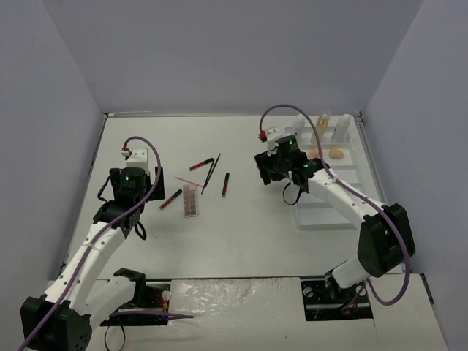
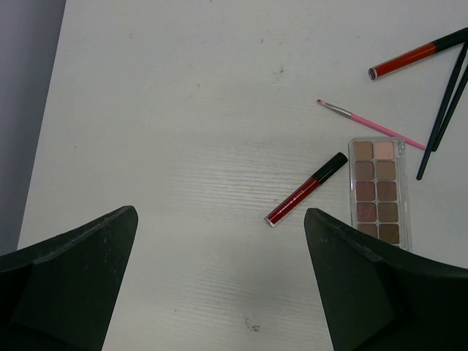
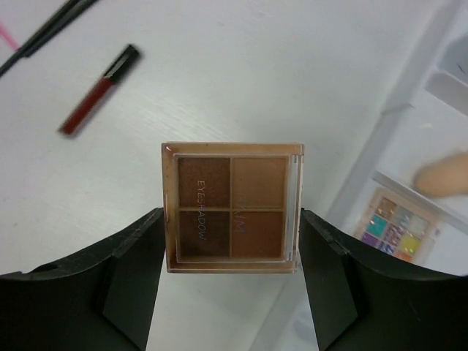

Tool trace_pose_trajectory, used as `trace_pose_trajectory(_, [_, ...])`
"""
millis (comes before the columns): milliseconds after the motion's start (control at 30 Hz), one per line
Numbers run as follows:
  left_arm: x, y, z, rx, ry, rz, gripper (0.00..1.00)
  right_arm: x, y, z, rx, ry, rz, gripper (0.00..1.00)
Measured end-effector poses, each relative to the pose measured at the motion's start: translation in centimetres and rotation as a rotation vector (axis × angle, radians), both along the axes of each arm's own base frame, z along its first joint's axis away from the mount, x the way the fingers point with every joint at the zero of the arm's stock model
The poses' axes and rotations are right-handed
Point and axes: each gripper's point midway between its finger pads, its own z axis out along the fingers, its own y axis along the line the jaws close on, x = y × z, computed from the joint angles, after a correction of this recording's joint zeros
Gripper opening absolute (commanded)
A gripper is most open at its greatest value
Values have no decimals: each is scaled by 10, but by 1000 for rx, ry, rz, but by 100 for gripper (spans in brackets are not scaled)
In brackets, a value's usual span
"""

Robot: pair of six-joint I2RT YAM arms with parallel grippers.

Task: Organize the makeup

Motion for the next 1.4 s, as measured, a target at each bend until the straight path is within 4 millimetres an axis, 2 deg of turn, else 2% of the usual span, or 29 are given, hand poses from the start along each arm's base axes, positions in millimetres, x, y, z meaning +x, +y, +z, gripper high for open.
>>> trace_pose_trajectory(100, [-1,0,2,1,-7,-2,97,12,-56,-11,4,30,-185,31])
trace_pose_trajectory(167, [-2,1,5,1,-16,-3,97,18,-85,-16,17,46,-286,31])
trace_pose_trajectory(267, [-3,1,10,0,-33,-5,97,29,-119,-20,38,46,-400,31])
trace_pose_trajectory(367, [-4,2,13,1,-44,-7,97,39,-140,-34,49,59,-470,32])
trace_pose_trajectory(567, [-5,-1,15,12,-49,-21,97,46,-144,-81,23,145,-483,35])
trace_pose_trajectory(633, [-5,-3,16,15,-52,-29,97,48,-144,-86,14,148,-475,38])
trace_pose_trajectory(767, [-6,-4,18,18,-58,-38,97,54,-143,-83,14,119,-462,48])
trace_pose_trajectory(1000, [-7,-7,19,24,-62,-49,97,47,-143,-86,16,118,-457,49])
trace_pose_trajectory(1167, [-7,-10,19,25,-61,-61,97,37,-145,-86,12,125,-458,55])
trace_pose_trajectory(1233, [-7,-10,19,25,-61,-62,97,35,-145,-87,12,128,-458,60])
trace_pose_trajectory(1400, [-7,-10,19,26,-61,-63,97,34,-145,-88,11,129,-457,83])
